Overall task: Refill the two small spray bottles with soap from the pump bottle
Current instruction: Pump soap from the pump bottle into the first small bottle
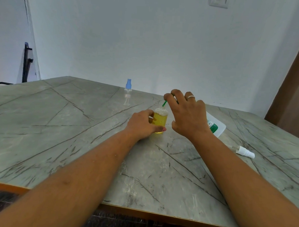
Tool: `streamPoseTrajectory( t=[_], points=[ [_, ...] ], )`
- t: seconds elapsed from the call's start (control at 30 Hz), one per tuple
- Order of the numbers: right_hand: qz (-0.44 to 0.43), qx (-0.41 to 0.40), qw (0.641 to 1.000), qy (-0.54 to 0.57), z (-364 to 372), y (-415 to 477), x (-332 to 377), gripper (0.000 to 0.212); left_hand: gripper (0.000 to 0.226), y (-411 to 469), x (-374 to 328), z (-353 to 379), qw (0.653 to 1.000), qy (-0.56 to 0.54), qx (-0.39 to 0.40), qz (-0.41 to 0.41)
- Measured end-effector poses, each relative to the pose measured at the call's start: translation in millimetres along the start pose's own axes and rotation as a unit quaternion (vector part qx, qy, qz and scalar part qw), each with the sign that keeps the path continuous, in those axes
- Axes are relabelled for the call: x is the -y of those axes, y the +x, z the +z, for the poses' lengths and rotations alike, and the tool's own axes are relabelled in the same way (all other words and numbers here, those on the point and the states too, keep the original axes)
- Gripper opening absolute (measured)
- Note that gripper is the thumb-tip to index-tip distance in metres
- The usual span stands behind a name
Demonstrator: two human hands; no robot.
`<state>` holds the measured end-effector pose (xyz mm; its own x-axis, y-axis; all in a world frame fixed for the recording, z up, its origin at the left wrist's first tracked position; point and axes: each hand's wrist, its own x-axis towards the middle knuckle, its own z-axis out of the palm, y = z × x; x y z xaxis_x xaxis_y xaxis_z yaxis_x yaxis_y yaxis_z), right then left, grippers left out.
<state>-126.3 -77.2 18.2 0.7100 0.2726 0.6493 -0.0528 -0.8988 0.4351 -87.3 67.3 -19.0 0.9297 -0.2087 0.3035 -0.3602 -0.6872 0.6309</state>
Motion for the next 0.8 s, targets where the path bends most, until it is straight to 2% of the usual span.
streamPoseTrajectory(
  t=[0.2, 0.43, 0.7, 0.8],
  points=[
    [-0.011, -0.001, 1.0, -0.015, 2.1, -0.9, 0.3, 0.078, 0.075, -0.7, -1.1, -0.6, 1.0, -0.005, -0.001, 0.002],
    [0.004, -0.001, 1.0, -0.006, 0.1, 0.0, 0.7, 0.071, 0.075, -0.3, -0.9, 0.1, 1.0, -0.008, -0.001, 0.003],
    [-0.013, -0.013, 1.0, -0.021, 1.9, -1.8, 0.3, 0.079, 0.077, 1.7, 1.0, 1.4, 1.0, 0.004, -0.005, 0.003],
    [0.003, -0.016, 1.0, -0.027, -0.3, -2.1, 1.1, 0.075, 0.077, 1.9, 1.5, 2.0, 1.0, 0.004, -0.007, 0.004]
  ],
)
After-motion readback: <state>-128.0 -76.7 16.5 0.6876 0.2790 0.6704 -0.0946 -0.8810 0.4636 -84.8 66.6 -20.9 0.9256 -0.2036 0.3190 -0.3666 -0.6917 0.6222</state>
